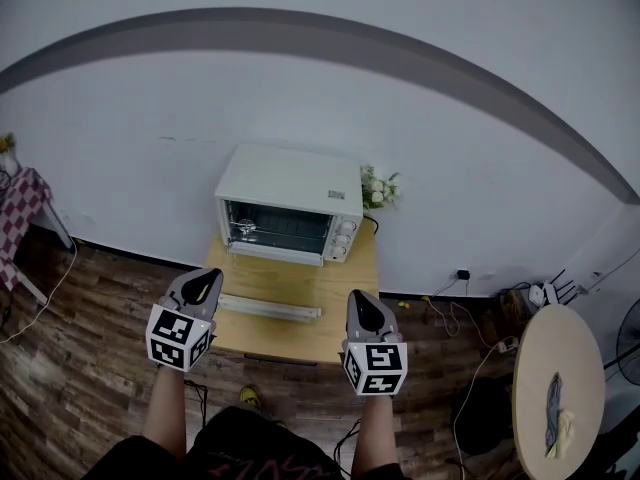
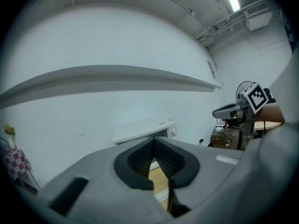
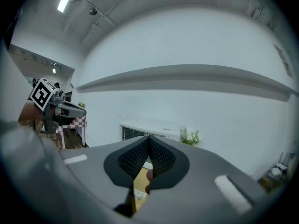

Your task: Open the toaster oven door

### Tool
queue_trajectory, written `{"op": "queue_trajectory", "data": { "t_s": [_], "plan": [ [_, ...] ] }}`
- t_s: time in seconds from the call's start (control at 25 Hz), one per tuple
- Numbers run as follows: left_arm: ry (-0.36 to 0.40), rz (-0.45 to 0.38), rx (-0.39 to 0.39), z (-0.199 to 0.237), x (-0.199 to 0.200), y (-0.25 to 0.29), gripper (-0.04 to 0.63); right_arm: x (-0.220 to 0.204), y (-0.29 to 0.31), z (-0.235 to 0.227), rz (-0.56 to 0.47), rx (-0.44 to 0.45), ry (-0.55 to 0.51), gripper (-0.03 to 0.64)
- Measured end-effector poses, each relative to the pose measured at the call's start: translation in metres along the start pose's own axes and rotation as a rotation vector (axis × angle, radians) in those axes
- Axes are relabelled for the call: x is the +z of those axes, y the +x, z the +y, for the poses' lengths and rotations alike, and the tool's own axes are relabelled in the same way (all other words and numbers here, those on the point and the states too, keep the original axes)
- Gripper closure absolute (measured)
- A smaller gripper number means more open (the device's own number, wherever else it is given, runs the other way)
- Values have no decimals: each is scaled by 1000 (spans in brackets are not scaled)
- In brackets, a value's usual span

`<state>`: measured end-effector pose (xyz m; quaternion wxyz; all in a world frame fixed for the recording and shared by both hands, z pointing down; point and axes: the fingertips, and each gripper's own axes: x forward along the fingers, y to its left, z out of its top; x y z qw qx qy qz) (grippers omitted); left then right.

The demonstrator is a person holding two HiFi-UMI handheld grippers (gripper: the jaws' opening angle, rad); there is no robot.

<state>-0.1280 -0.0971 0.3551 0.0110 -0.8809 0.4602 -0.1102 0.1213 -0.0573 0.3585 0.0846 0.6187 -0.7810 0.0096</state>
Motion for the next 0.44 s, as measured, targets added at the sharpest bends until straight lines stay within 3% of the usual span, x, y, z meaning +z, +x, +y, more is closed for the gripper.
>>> {"op": "queue_trajectory", "data": {
  "t_s": [0.44],
  "plan": [
    [-34,-36,-17,2,4,-9,591,9,-6,1,-34,-15,2,607]
  ]
}}
